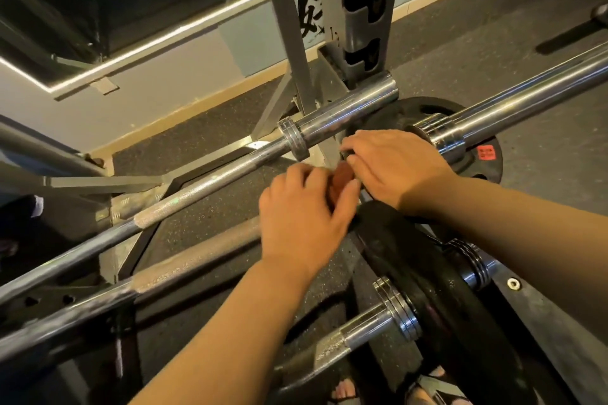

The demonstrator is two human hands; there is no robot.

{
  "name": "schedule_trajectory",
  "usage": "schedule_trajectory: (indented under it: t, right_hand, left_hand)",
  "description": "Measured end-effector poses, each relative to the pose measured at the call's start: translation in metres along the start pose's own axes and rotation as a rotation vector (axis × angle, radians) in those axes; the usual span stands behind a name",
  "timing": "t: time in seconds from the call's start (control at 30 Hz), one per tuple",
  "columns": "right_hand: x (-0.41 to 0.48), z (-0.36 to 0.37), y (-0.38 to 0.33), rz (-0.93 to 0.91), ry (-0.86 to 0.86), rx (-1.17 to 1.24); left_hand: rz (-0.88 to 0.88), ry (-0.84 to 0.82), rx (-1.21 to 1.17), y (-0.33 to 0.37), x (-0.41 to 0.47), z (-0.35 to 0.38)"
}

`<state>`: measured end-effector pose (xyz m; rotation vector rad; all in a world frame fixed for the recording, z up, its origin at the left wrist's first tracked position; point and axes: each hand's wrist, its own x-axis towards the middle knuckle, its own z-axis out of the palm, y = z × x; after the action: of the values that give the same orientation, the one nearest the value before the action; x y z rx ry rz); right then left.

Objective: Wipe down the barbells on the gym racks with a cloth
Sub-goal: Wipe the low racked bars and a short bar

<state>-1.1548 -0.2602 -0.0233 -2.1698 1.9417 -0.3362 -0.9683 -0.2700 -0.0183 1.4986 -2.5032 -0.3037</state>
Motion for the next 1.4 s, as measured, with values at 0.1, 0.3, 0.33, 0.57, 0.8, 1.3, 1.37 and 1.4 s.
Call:
schedule_trajectory:
  t: [0.1,0.3,0.33,0.57,0.8,1.3,1.37,1.4]
  right_hand:
    - [-0.001,0.002,0.002,-0.028,0.045,-0.002]
    - [-0.005,0.004,0.002,-0.09,0.143,-0.002]
    - [-0.005,0.003,0.001,-0.08,0.121,0.004]
    - [0.002,0.0,-0.002,-0.055,0.048,-0.019]
    - [-0.004,0.009,0.001,-0.145,0.206,-0.088]
    - [0.0,-0.004,-0.01,-0.043,0.084,0.001]
    - [-0.003,-0.001,-0.007,-0.114,0.132,-0.056]
    - [-0.004,0.003,-0.003,-0.183,0.191,-0.131]
  left_hand:
    - [0.07,0.012,0.017,0.002,0.005,0.01]
    - [0.174,0.141,0.15,-0.057,-0.041,-0.001]
    - [0.157,0.164,0.165,-0.067,-0.05,-0.002]
    - [0.032,0.197,0.124,-0.052,-0.05,0.014]
    - [0.168,0.015,0.133,0.005,0.004,0.012]
    - [-0.282,0.334,0.113,-0.071,-0.048,-0.006]
    - [-0.196,0.288,0.09,-0.028,-0.028,0.01]
    - [-0.16,0.264,0.085,-0.01,-0.019,0.018]
